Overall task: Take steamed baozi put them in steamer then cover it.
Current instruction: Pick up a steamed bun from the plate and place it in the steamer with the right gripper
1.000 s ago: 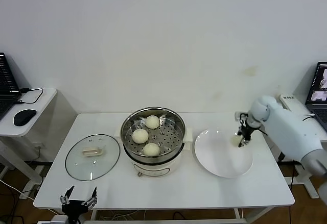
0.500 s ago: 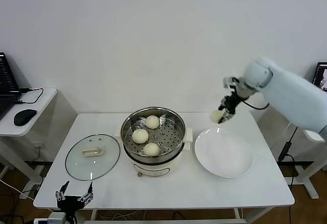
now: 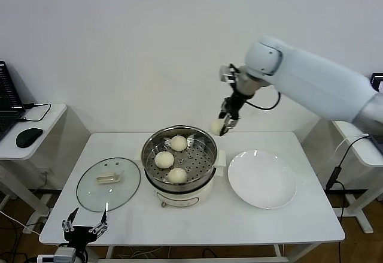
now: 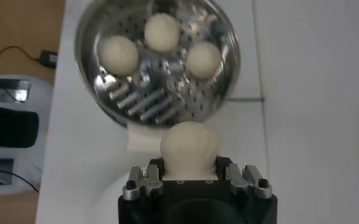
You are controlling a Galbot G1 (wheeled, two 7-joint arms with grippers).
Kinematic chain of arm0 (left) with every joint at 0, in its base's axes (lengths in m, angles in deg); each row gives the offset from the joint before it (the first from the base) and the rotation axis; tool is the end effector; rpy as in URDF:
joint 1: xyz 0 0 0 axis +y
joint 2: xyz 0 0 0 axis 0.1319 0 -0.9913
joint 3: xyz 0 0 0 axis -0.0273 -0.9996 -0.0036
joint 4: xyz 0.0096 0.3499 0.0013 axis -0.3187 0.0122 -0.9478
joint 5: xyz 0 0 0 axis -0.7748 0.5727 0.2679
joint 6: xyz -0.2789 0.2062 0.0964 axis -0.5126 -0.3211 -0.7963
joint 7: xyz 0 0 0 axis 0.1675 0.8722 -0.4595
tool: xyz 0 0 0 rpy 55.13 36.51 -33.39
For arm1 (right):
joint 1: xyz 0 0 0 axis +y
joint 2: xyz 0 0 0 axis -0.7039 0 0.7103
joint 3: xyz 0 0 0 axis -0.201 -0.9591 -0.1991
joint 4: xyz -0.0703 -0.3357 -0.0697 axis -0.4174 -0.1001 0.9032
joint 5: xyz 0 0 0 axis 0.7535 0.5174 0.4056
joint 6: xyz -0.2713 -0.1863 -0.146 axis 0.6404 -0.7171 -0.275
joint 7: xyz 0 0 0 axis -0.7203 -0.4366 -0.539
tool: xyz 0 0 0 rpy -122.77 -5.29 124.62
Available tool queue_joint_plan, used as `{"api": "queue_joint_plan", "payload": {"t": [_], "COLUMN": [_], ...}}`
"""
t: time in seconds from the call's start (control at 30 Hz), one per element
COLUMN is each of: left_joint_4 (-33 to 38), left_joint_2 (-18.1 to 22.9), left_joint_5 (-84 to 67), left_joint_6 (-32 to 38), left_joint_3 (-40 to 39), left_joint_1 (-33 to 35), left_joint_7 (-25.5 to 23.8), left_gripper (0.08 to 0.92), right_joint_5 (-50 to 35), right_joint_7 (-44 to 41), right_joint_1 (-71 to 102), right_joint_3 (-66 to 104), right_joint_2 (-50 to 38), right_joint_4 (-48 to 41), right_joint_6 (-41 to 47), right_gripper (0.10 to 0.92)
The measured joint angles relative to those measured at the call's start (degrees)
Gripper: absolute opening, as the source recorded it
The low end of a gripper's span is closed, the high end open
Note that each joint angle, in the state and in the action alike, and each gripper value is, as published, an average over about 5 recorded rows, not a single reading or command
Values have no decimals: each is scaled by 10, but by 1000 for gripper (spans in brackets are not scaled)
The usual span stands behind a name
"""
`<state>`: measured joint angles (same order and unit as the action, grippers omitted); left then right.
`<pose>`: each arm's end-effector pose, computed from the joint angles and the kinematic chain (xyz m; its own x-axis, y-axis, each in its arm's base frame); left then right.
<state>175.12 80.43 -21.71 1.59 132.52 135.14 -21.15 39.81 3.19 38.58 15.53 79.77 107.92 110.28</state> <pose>0.1407 0.1128 -0.3143 -0.9277 -0.1485 0.3424 -0.0489 0.9579 0.2830 0.5955 0.0635 0.0347 -0.0901 -0.2797 0.9559 -0.9886 -0.0908 -0.1197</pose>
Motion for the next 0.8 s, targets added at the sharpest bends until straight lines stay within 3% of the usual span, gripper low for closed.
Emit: {"api": "queue_joint_plan", "payload": {"t": [0.8], "left_joint_4": [1], "left_joint_2": [0], "left_joint_5": [-15], "left_joint_6": [0], "left_joint_3": [8], "left_joint_1": [-3], "left_joint_7": [0], "left_gripper": [823], "right_joint_5": [97], "right_joint_7": [15], "right_joint_1": [104], "right_joint_3": [6], "right_joint_2": [153], "right_joint_4": [-125], "right_joint_6": [-7], "right_gripper": [526]}}
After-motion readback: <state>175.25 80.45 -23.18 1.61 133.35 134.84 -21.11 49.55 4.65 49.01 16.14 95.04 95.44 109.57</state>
